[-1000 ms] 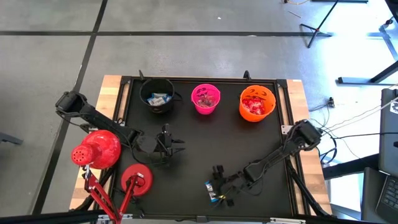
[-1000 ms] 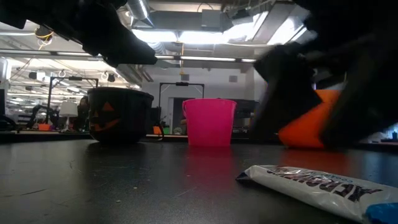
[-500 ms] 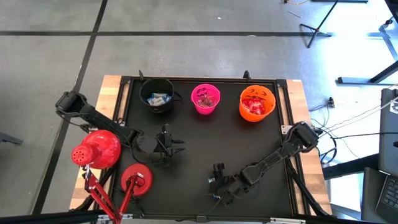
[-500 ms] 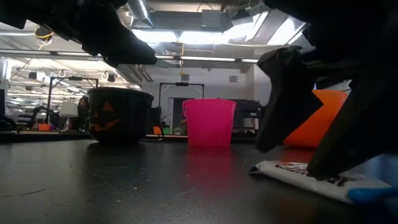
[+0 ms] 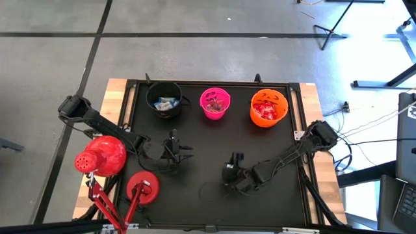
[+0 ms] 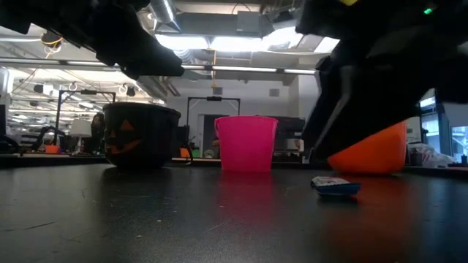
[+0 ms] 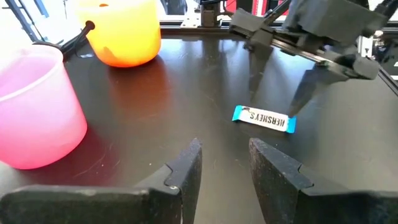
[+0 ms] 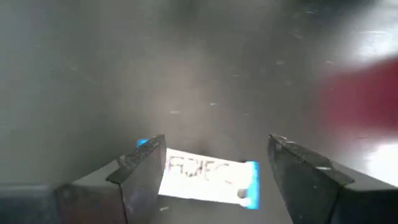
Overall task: Organize candy in baskets
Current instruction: Put the white chocolate bar into the black bucket
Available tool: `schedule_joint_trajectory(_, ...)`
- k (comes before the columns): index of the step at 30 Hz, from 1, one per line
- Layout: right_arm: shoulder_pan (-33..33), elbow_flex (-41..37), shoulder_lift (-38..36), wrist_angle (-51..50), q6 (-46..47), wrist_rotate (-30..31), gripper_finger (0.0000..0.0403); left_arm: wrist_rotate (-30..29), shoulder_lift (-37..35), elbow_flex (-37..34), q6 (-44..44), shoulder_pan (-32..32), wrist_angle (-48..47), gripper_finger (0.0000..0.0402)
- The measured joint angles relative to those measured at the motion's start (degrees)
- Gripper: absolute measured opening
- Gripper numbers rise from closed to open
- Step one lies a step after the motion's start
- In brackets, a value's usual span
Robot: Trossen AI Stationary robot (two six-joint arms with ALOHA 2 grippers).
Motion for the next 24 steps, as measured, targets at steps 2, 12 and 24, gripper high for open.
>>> schedule_joint_trajectory(2, 0.38, 0.0, -0.17, 1.13, -1.42, -1.81, 0.0279, 0.0, 0.0, 0.0, -0.01, 0.0, -0.03, 0.0124)
schedule_joint_trajectory(12, 4.59, 0.07, 2.91, 3.31, -3.63, -1.77, 0.0279, -0.07, 0.0, 0.0, -0.01, -0.02, -0.13, 0.0124)
schedule_joint_trajectory(24, 4.58, 0.31, 6.59, 3.32, -3.92, 0.51, 0.0142, -0.15, 0.0, 0.0, -0.01, -0.02, -0.18, 0.0124)
